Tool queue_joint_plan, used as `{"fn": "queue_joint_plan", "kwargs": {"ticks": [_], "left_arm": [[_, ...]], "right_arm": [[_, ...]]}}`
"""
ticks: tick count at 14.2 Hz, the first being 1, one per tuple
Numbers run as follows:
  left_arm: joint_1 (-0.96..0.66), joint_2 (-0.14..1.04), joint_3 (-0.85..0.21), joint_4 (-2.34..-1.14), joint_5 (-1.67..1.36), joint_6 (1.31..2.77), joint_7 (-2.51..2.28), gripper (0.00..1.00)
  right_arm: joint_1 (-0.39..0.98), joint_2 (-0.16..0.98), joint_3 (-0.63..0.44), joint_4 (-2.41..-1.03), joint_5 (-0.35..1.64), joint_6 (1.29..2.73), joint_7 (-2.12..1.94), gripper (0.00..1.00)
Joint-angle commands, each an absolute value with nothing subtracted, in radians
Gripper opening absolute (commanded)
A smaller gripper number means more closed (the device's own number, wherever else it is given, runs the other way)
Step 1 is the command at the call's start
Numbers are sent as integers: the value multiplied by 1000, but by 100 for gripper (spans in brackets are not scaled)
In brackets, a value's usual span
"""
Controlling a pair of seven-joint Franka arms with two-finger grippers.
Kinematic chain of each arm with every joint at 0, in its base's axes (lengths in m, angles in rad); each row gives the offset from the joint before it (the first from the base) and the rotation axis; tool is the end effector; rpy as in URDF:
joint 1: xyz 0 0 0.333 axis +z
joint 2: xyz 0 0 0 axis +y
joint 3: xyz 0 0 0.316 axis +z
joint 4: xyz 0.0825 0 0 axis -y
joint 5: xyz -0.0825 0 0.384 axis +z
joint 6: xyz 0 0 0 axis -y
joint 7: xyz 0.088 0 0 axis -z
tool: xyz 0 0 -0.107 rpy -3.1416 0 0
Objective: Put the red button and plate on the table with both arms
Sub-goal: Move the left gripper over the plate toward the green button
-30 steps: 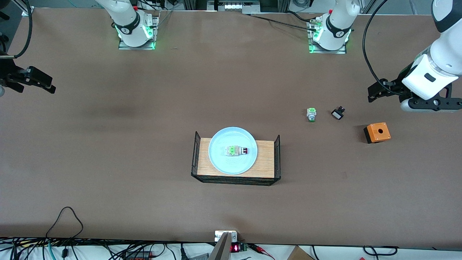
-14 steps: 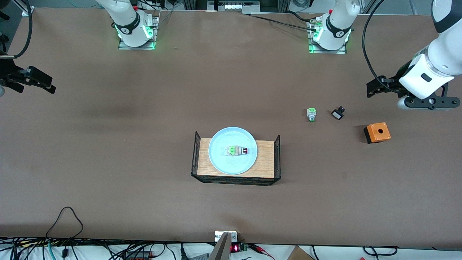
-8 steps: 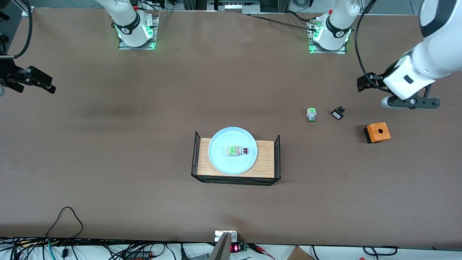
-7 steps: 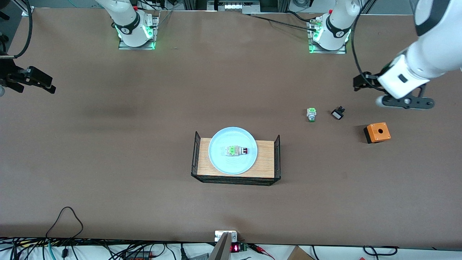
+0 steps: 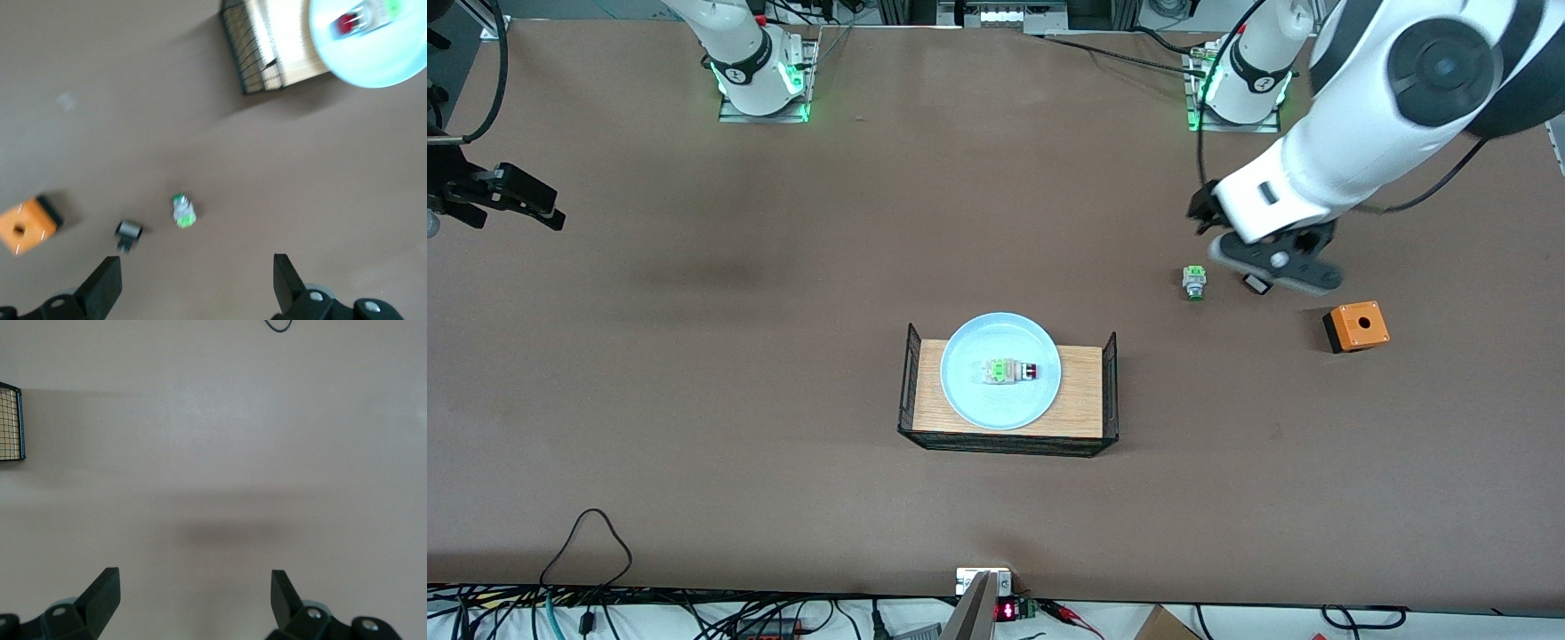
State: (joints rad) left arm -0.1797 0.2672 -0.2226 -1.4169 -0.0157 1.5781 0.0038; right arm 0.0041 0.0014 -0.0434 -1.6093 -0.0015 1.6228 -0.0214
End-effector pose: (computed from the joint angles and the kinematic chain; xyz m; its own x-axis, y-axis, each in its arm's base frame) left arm 0.5845 -0.2320 0.5426 0.9149 -0.3913 -0.0991 -0.3854 -0.9198 0.0742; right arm 0.5588 -0.0221 0.6101 0.9998 -0.0178 0.0121 -0.0178 -0.9998 0.0018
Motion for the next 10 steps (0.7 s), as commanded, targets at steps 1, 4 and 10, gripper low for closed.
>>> {"fn": "queue_joint_plan", "kwargs": {"ticks": [1, 4, 10], "left_arm": [[-210, 366, -233, -1342, -37, 1656, 167, 100], [-224, 441, -274, -1341, -126, 1846, 378, 100], [-319, 610, -287, -1341, -129, 2294, 687, 100]], "right_arm": [[9, -12, -46, -1611, -3, 1617, -37, 100], [9, -12, -44, -1609, -3, 1617, -37, 100], [9, -12, -44, -1611, -3, 1615, -37, 100]]}}
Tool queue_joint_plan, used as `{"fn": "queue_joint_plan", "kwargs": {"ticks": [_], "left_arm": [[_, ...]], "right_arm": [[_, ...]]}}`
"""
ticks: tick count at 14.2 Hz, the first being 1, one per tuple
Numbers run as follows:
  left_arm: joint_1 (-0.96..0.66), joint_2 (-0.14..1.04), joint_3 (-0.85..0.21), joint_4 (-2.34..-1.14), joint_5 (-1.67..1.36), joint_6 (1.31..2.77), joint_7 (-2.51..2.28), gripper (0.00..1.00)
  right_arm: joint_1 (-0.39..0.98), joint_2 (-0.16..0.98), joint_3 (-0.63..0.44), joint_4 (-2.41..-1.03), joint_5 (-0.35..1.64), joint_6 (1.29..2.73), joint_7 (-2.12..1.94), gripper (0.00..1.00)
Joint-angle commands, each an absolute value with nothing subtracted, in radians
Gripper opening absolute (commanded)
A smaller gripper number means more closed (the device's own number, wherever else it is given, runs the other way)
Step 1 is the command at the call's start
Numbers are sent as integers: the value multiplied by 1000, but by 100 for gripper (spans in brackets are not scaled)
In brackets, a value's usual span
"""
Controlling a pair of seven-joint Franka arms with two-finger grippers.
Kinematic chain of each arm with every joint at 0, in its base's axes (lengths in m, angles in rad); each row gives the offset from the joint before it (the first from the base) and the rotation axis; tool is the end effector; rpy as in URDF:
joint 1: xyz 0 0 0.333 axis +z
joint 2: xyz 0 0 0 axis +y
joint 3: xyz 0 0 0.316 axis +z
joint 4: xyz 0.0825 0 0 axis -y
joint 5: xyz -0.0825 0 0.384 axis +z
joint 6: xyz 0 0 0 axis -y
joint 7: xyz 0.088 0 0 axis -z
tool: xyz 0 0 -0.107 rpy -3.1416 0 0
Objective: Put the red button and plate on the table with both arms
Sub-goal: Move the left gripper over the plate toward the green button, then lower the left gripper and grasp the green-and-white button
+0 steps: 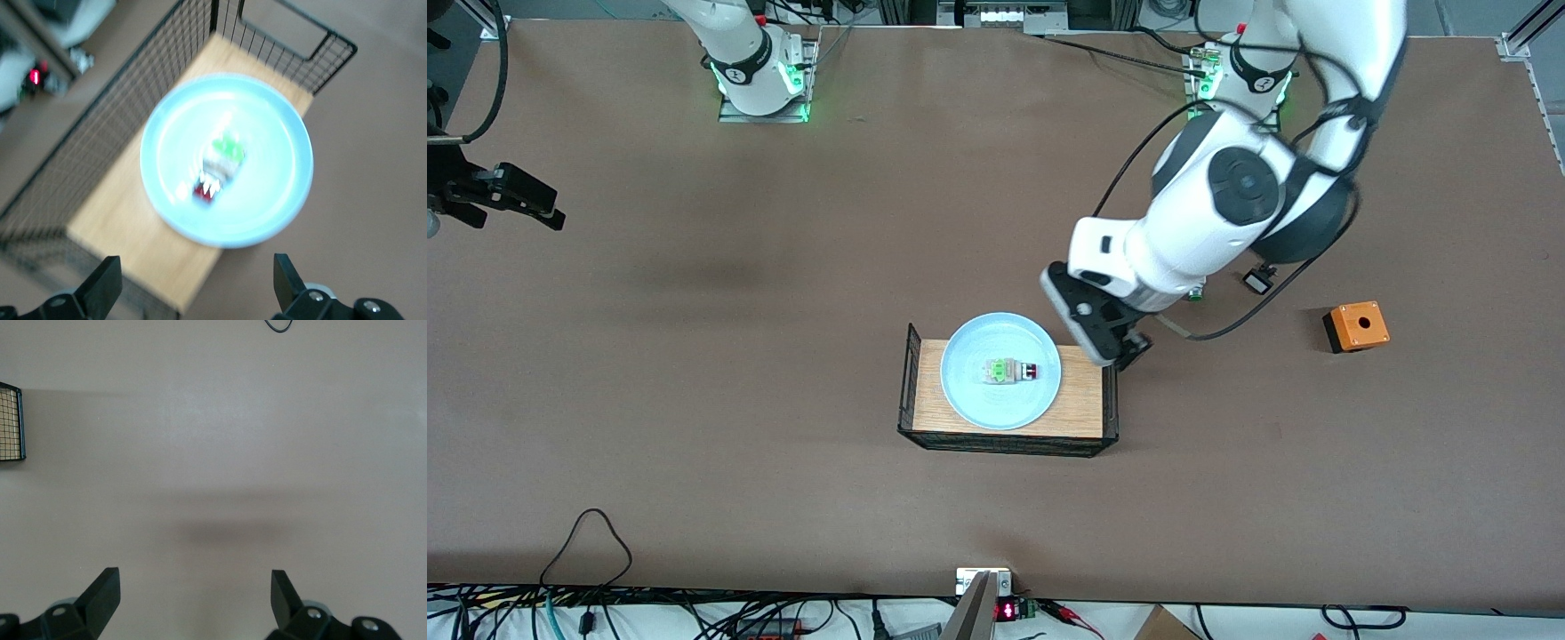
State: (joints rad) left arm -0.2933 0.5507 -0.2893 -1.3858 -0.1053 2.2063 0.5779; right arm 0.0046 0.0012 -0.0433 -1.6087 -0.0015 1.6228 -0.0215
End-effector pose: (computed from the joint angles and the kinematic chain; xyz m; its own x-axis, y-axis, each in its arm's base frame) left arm 0.6360 -0.3694 0.4325 0.4759 -0.8025 0.3598 -0.8700 -0.4894 0.0593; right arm 0.5588 -0.0218 0.6105 0.9998 -0.0171 0.0129 -0.0171 -0.9999 0.0018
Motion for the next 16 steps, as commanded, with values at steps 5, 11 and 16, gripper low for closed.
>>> {"fn": "queue_joint_plan", "kwargs": {"ticks": [5, 11, 16], "left_arm": [[-373, 690, -285, -1338, -120, 2411, 701, 100], [-402, 755, -285, -1338, -120, 2447, 758, 100], [-397, 755, -284, -1338, -121, 2466, 776, 53]], "right_arm": [[9, -12, -44, -1611, -3, 1615, -37, 100], [9, -12, -46, -1609, -3, 1618, -37, 100], [9, -12, -45, -1609, -3, 1618, -37, 100]]}}
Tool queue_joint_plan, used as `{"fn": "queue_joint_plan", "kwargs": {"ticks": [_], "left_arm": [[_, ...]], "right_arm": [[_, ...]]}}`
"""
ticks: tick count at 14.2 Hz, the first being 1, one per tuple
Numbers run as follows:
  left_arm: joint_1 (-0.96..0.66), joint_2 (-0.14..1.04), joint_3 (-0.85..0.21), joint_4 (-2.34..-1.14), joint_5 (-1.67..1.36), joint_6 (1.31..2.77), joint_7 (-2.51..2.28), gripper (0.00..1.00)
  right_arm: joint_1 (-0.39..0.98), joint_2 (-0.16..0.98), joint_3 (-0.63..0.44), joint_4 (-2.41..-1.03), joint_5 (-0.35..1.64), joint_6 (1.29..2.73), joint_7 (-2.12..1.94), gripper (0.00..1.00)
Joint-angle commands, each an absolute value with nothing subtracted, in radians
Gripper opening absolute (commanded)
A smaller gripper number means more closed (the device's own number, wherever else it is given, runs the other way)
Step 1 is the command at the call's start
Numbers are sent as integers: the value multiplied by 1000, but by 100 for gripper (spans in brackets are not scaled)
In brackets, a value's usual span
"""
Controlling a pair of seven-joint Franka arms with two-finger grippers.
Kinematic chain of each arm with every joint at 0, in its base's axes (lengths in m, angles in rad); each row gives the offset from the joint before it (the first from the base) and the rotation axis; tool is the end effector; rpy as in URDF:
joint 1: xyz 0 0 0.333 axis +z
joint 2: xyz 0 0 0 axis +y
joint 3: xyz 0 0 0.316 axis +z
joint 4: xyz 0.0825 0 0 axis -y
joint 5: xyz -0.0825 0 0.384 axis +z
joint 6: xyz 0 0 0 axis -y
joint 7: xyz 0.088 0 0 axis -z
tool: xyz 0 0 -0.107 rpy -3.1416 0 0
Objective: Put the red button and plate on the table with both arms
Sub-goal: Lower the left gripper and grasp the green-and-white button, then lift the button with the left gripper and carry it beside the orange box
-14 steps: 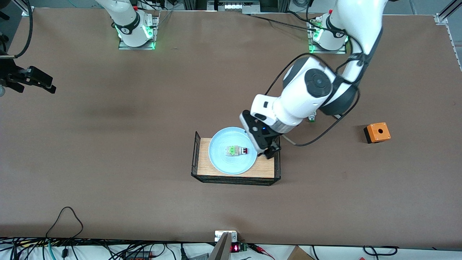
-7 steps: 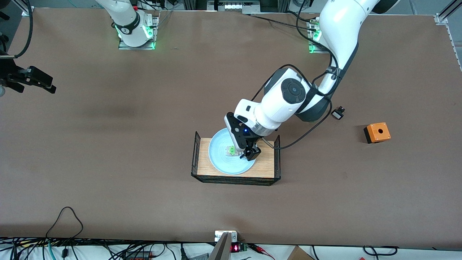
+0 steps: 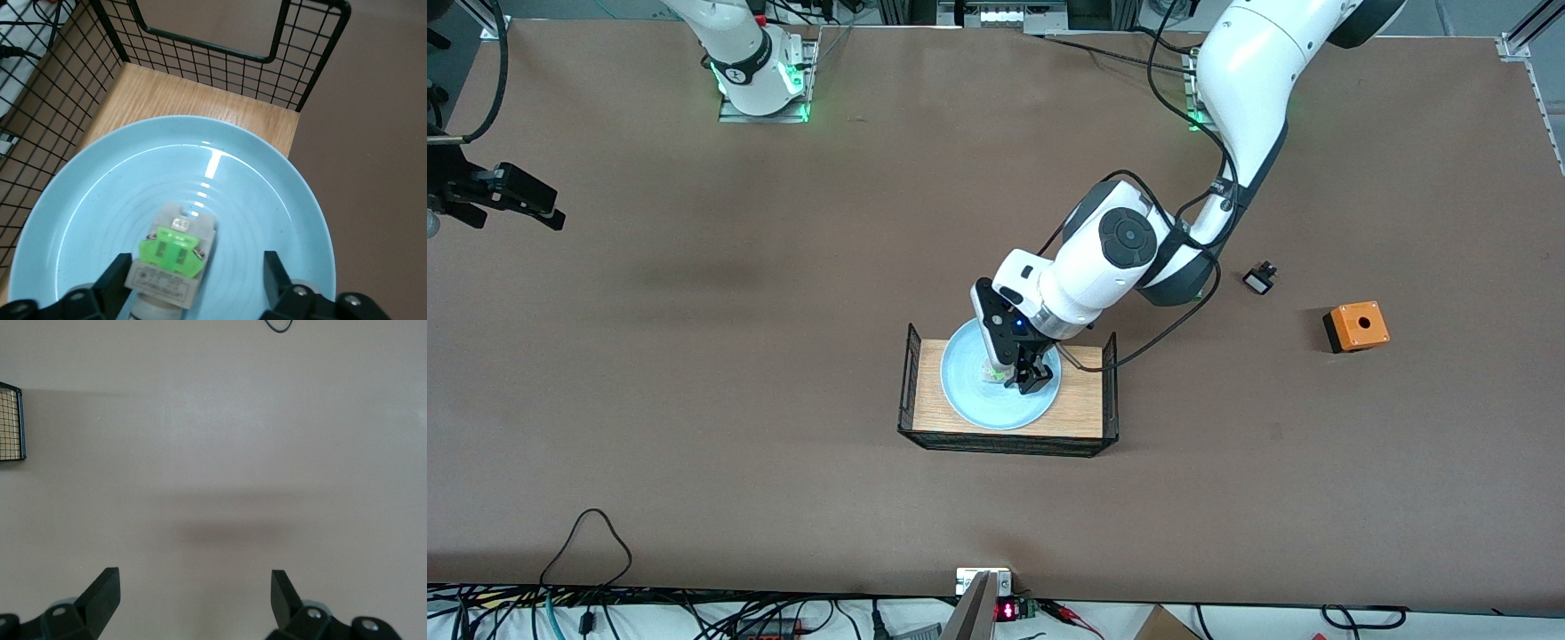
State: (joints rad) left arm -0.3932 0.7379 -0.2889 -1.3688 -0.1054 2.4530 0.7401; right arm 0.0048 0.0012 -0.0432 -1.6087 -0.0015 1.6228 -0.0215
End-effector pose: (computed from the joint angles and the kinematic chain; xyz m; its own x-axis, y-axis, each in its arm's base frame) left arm 0.6272 -0.4384 0.3315 0.2848 -0.8541 0.4352 -0.9458 -0.3243 -0.0176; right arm 0.5588 -0.0216 0.6105 0.9998 -0.0168 0.0129 -0.0168 -0.9999 0.0018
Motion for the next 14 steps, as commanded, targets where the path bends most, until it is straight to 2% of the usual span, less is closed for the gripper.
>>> {"fn": "queue_joint_plan", "kwargs": {"ticks": [1, 2, 3, 4, 9, 14], "left_arm": [[-399, 756, -284, -1341, -121, 2482, 776, 40], [-399, 756, -284, -1345, -129, 2485, 775, 34], [-399, 761, -284, -1344, -124, 2497, 775, 23], [-400, 761, -284, -1344, -124, 2506, 772, 19], [-391, 695, -285, -1338, -130, 2470, 697, 19], [-362, 540, -267, -1344, -117, 2096, 429, 20]], "right_arm": [[9, -12, -46, -1609, -3, 1618, -37, 100], [8, -12, -46, -1609, -3, 1620, -37, 100], [8, -12, -46, -1609, -3, 1620, -37, 100], [9, -12, -46, -1609, -5, 1620, -37, 100], [9, -12, -44, -1609, -3, 1617, -37, 100], [9, -12, -44, -1609, -3, 1618, -37, 100]]}}
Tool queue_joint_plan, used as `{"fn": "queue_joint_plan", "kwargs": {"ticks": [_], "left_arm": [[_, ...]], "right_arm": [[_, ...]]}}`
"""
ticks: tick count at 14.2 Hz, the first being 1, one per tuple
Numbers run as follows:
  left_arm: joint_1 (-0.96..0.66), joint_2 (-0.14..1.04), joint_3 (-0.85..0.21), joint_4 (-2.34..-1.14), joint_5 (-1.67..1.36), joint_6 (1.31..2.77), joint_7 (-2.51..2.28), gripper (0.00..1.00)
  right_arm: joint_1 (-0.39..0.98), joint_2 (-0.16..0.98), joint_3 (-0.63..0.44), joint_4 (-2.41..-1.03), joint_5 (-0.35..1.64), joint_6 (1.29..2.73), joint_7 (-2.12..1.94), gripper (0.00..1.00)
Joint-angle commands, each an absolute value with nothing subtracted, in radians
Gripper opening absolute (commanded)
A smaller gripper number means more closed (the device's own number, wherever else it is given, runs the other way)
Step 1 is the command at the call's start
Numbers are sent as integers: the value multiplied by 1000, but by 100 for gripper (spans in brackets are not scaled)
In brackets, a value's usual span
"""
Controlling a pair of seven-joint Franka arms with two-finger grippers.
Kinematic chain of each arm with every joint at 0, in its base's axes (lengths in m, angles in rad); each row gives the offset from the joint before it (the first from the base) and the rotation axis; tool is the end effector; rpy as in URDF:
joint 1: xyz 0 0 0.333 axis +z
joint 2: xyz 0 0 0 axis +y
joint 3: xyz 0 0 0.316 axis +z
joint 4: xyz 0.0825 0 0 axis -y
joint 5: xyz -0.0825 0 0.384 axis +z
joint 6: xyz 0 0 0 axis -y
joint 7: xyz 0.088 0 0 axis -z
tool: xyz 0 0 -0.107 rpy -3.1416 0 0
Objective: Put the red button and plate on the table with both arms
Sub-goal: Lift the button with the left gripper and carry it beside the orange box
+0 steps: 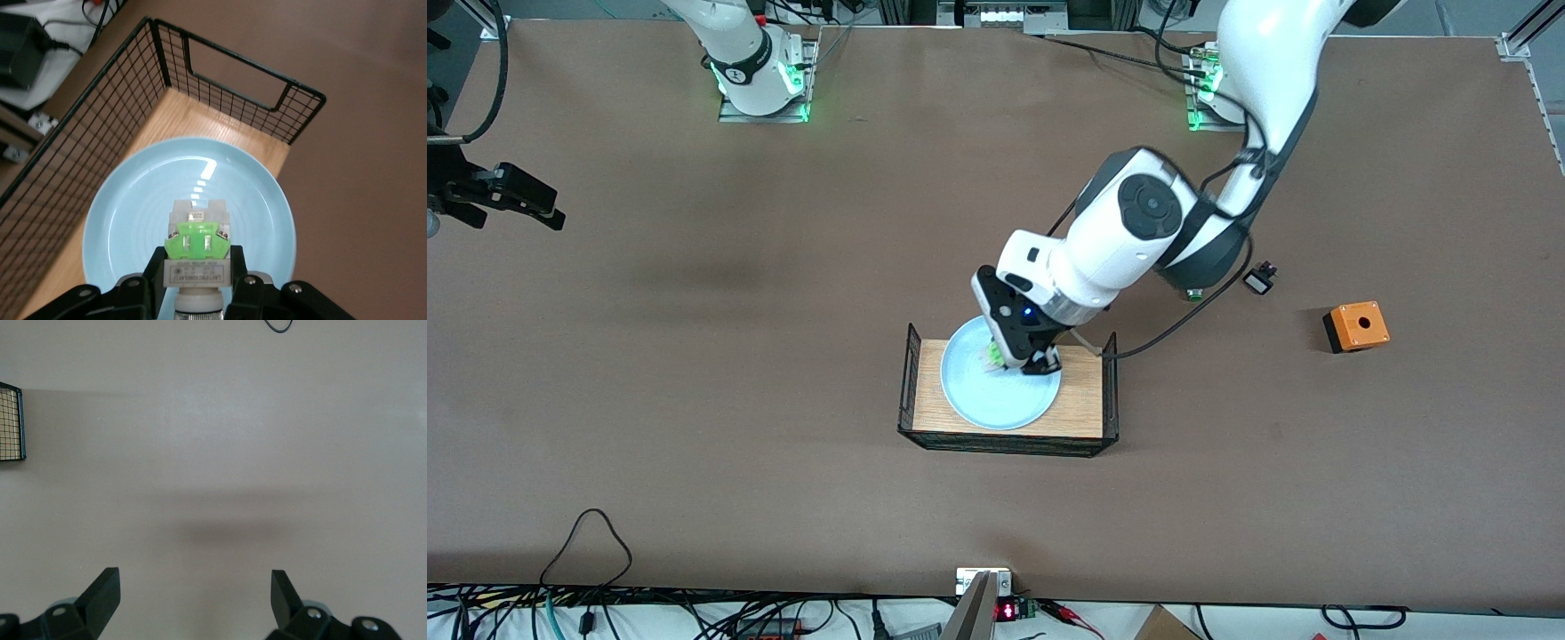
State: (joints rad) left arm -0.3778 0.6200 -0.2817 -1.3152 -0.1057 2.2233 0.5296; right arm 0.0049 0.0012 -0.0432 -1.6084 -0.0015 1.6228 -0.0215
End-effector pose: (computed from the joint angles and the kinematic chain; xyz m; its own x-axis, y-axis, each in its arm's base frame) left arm 0.6231 -0.4217 0.4187 0.4647 -0.8015 0.3764 -0.8781 -0.4719 0.0793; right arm 0.5588 -0.0216 0.6106 0.9998 -0.0167 0.0132 -0.0167 -0.9999 0.0018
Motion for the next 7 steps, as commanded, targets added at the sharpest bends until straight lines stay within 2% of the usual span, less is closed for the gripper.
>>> {"fn": "queue_joint_plan", "kwargs": {"ticks": [1, 3, 6, 7], "left_arm": [[-356, 516, -250, -1345, -114, 2021, 366, 20], [-350, 471, -218, -1342, -59, 1898, 249, 20], [-273, 465, -160, -1348, -19, 1758, 144, 21], [-224, 471, -158, -1351, -14, 1741, 144, 26]], "right_arm": [[9, -12, -44, -1609, -3, 1617, -37, 100], [9, -12, -44, -1609, -3, 1615, -38, 100], [9, -12, -44, -1609, -2, 1620, -37, 100], [9, -12, -44, -1609, -2, 1620, -37, 100]]}}
